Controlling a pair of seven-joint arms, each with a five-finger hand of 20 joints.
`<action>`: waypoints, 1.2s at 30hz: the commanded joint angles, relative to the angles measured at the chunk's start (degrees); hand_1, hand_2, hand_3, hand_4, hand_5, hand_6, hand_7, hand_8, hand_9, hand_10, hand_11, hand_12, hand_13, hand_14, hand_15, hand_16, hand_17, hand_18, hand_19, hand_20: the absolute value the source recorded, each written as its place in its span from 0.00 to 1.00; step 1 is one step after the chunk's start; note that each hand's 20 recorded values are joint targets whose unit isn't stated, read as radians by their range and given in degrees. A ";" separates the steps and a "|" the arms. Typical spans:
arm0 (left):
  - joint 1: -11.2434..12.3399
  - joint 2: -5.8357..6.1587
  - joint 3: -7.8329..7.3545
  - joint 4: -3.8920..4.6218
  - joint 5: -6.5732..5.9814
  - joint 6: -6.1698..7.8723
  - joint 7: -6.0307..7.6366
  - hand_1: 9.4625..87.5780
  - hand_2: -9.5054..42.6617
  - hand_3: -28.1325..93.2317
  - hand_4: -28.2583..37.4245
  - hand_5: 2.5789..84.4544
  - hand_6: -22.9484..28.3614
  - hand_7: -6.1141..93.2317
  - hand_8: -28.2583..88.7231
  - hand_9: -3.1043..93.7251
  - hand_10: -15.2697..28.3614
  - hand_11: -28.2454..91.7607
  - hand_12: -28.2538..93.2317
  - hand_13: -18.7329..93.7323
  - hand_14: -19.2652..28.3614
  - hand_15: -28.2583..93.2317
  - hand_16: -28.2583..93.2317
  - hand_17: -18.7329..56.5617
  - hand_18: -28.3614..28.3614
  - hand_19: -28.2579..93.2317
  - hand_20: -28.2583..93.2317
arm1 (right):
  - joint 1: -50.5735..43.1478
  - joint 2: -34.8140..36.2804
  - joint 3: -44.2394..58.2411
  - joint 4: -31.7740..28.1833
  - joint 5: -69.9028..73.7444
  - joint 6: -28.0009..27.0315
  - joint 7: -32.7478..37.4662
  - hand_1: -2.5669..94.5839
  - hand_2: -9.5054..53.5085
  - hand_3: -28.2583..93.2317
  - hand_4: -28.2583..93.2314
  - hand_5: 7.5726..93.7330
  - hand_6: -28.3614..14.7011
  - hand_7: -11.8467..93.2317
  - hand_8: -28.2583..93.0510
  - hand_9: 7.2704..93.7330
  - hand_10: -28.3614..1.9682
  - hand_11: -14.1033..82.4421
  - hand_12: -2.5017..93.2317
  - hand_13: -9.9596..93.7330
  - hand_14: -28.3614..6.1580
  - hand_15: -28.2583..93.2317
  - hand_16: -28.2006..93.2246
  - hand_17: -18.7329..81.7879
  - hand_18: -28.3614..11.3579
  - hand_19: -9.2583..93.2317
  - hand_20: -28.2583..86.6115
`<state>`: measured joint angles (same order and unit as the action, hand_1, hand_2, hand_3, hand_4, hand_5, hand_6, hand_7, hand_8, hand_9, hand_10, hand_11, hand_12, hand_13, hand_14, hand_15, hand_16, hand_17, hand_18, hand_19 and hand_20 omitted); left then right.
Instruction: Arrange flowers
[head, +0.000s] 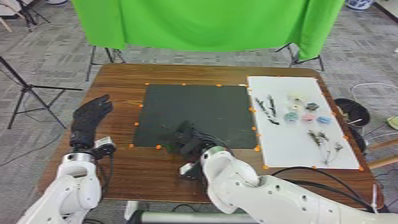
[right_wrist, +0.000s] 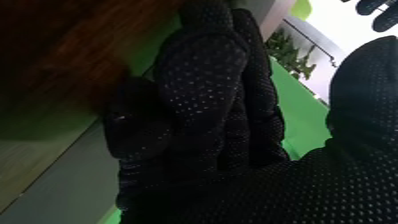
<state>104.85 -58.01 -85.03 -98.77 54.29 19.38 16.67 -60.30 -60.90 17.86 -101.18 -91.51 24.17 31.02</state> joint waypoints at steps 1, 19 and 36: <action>-0.19 -0.59 0.53 0.46 -0.51 0.03 -0.42 0.24 0.13 0.82 0.03 0.58 0.48 0.24 0.17 0.52 0.65 0.40 0.32 0.51 0.72 0.39 0.21 0.39 0.70 0.34 0.38 | 0.20 -1.53 -0.36 0.80 1.61 -2.10 -0.03 0.21 0.21 0.79 0.20 0.73 0.51 0.56 0.14 0.89 0.30 0.33 0.22 1.00 0.63 0.61 0.49 0.93 0.55 0.88 0.59; -0.61 -0.79 1.09 0.63 -0.49 0.02 -0.43 0.24 0.13 0.82 0.04 0.58 0.48 0.24 0.17 0.52 0.65 0.40 0.32 0.51 0.72 0.39 0.21 0.39 0.70 0.34 0.38 | 2.39 -2.67 -0.04 1.93 1.20 -2.92 -0.12 0.21 0.21 0.78 0.20 0.71 0.53 0.52 0.14 0.83 0.32 0.28 0.18 1.00 0.62 0.61 0.50 0.91 0.52 0.91 0.57; 2.92 0.26 -2.49 -1.15 -1.80 0.50 0.00 0.21 0.13 0.82 0.02 0.58 0.48 0.24 0.17 0.52 0.65 0.40 0.32 0.51 0.72 0.39 0.21 0.39 0.70 0.34 0.38 | -9.86 12.36 23.26 -14.49 -1.69 -2.25 -2.96 0.29 0.05 0.79 0.20 0.67 0.56 0.49 0.13 0.79 0.37 0.30 0.21 0.96 0.63 0.64 0.51 0.88 0.50 0.96 0.54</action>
<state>105.24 -58.39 -85.55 -98.96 54.20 19.31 16.55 -64.72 -57.94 28.47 -110.32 -86.97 23.14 28.96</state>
